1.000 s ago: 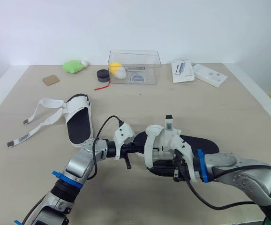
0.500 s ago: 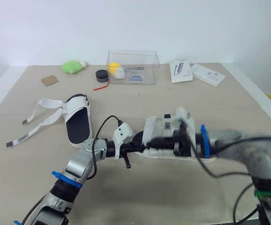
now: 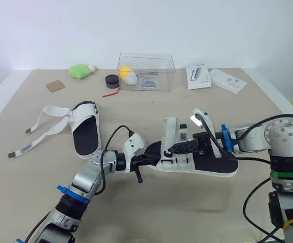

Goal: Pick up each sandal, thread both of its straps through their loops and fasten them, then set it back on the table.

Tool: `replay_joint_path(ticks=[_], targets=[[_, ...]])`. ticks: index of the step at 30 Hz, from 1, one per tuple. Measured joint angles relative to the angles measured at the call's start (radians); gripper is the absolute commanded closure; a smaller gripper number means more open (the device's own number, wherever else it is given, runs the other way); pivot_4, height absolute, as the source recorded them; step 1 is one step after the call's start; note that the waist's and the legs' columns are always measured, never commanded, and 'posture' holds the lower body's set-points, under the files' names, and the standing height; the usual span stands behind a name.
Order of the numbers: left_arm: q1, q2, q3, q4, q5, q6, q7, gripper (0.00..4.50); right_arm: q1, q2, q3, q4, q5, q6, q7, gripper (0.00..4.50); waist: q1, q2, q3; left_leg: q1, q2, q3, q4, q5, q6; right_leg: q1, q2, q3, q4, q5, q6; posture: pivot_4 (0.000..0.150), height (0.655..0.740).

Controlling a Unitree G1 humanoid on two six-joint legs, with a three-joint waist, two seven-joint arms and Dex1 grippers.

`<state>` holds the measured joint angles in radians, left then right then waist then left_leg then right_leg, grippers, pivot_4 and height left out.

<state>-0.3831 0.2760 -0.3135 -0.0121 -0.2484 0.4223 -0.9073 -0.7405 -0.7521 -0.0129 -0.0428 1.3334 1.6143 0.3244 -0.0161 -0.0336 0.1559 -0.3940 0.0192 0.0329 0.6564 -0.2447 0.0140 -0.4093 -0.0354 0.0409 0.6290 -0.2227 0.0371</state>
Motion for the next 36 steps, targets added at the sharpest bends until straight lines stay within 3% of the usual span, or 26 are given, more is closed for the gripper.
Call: replay_joint_path(ticks=[9, 36], targets=[[0.001, -0.003, 0.000, 0.000, 0.000, -0.002, 0.002, 4.50, 0.013, -0.014, 0.016, -0.016, 0.076, -0.005, -0.046, 4.39, 0.000, 0.000, 0.000, 0.000, 0.000, 0.000, 0.000, 0.000, 0.000, 0.000, 0.000, 0.000, -0.001, 0.001, 0.002, 0.150, 0.7400], [0.007, -0.015, 0.000, -0.001, 0.000, -0.003, 0.006, 4.50, 0.038, -0.034, 0.047, -0.097, 0.036, -0.023, -0.042, 4.39, 0.001, 0.000, 0.000, -0.003, -0.001, 0.000, 0.000, -0.001, 0.001, 0.000, -0.002, -0.002, -0.005, 0.001, 0.003, 0.150, 0.7400]])
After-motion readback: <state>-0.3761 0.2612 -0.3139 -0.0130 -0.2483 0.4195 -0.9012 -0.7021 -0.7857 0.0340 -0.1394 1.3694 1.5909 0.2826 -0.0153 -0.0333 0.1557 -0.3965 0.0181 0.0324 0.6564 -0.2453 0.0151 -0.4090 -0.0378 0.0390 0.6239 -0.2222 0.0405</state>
